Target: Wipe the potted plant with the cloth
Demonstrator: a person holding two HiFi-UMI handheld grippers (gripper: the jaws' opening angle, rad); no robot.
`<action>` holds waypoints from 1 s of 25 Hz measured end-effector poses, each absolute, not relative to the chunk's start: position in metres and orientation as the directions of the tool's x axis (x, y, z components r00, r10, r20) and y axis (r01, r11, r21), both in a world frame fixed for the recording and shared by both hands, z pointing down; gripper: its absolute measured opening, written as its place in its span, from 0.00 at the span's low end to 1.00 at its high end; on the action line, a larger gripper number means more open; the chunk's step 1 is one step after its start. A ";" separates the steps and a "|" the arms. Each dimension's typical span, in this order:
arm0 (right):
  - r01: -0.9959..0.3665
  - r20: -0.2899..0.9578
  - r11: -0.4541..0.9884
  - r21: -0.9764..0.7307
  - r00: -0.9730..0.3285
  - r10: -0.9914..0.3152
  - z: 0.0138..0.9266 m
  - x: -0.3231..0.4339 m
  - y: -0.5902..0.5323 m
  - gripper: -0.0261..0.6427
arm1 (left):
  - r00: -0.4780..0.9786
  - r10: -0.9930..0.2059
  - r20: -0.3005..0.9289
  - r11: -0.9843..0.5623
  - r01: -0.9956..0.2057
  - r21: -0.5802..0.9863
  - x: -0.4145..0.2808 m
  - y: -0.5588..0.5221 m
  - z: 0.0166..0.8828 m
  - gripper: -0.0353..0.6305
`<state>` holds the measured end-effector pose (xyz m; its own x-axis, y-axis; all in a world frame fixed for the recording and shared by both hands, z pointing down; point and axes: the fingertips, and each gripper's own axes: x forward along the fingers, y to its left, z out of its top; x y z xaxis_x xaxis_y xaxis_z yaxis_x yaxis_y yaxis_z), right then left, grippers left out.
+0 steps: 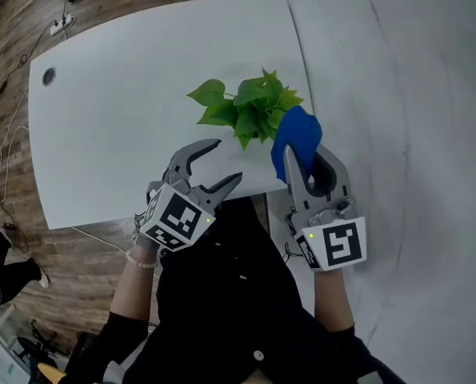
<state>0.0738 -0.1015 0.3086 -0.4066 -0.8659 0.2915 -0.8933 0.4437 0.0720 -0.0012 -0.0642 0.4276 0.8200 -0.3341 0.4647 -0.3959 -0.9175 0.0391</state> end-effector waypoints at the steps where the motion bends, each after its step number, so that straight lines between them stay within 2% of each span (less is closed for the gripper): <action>1: -0.891 0.291 0.448 0.071 -0.411 -0.864 0.309 0.076 -0.103 0.17 | 0.817 -0.330 0.473 -0.916 -0.398 0.048 0.001 -0.064 0.433 0.49; 7: -0.884 0.294 0.463 0.062 -0.427 -0.855 0.313 0.087 -0.106 0.17 | 0.787 -0.343 0.513 -0.883 -0.457 0.111 0.012 -0.072 0.469 0.52; 12: -0.879 0.297 0.474 0.059 -0.438 -0.849 0.314 0.097 -0.107 0.17 | 0.736 -0.399 0.547 -0.834 -0.539 0.117 0.013 -0.086 0.495 0.54; 25: -0.875 0.325 0.481 0.064 -0.437 -0.839 0.323 0.119 -0.107 0.17 | 0.695 -0.492 0.524 -0.765 -0.633 0.122 0.039 -0.120 0.521 0.62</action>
<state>0.1190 -0.1067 0.3228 -0.4370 -0.8388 0.3248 -0.8746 0.4806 0.0644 0.0389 -0.1201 0.5208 0.6951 -0.4918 0.5244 -0.6329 -0.7646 0.1218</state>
